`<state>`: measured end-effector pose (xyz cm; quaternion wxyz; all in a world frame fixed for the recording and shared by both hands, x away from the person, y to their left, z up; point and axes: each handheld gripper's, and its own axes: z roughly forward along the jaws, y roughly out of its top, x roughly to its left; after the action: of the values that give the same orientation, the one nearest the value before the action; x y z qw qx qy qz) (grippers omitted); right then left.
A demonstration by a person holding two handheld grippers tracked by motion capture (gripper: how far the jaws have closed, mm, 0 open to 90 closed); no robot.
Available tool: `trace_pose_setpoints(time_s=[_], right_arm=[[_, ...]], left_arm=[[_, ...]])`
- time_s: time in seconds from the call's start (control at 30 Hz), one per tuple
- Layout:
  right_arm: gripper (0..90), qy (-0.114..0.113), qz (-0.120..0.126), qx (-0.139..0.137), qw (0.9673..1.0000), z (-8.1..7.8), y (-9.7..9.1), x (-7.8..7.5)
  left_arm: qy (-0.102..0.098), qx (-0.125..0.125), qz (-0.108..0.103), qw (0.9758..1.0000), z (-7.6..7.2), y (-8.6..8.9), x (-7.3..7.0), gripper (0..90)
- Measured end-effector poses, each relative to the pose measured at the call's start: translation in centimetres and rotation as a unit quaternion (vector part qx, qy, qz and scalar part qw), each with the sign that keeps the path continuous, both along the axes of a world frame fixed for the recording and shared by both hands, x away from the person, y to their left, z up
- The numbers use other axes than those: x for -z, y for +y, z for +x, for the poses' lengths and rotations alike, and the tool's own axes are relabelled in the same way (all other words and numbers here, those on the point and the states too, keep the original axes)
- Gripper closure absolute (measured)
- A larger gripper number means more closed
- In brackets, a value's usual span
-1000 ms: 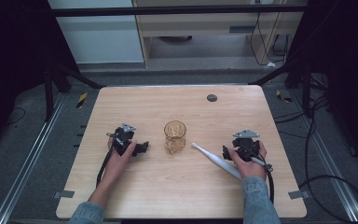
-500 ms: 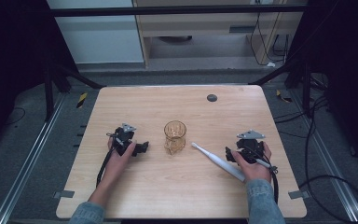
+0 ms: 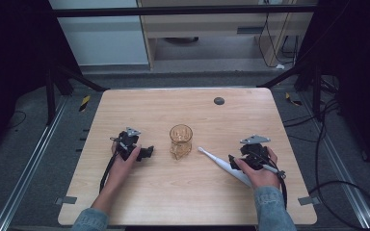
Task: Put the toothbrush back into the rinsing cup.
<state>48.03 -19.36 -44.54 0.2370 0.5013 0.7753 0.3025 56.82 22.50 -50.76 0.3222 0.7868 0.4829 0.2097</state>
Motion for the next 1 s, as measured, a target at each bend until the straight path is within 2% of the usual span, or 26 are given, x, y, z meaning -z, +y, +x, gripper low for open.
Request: trace_pose_setpoints(time_s=[0.23, 0.27, 0.33, 0.5, 0.6, 0.77, 0.83, 1.0], right_arm=[[25.9, 0.018, -0.007, -0.026, 0.9995, 0.2, 1.1, -0.4], [28.9, 0.025, -0.012, -0.039, 0.9989, 0.3, 1.7, -0.5], [33.3, 0.026, -0.020, -0.049, 0.9983, 0.4, 2.1, -0.6], [36.6, 0.038, -0.030, -0.068, 0.9965, 0.9, 3.3, -0.7], [36.1, 0.048, -0.030, -0.073, 0.9957, 1.3, 3.8, -0.7], [26.0, 0.050, -0.032, -0.074, 0.9955, 1.9, 4.3, -0.6], [26.3, 0.057, -0.027, -0.078, 0.9950, 2.2, 4.5, -0.6], [39.6, 0.071, -0.040, -0.092, 0.9925, 2.7, 5.2, -0.4]], left_arm=[[0.000, 0.000, -0.001, 1.0000, 0.0, 0.0, 0.0, 0.0], [0.000, 0.000, -0.001, 1.0000, 0.0, 0.0, 0.0, 0.0], [0.000, 0.000, -0.001, 1.0000, 0.0, 0.0, 0.0, 0.0], [0.000, 0.000, -0.001, 1.0000, 0.0, 0.0, 0.0, 0.0], [0.000, 0.000, -0.001, 1.0000, 0.0, 0.0, 0.0, 0.0], [0.000, 0.000, -0.001, 1.0000, 0.0, 0.0, 0.0, 0.0], [0.000, 0.000, -0.001, 1.0000, 0.0, 0.0, 0.0, 0.0], [0.000, 0.000, -0.001, 1.0000, 0.0, 0.0, 0.0, 0.0]])
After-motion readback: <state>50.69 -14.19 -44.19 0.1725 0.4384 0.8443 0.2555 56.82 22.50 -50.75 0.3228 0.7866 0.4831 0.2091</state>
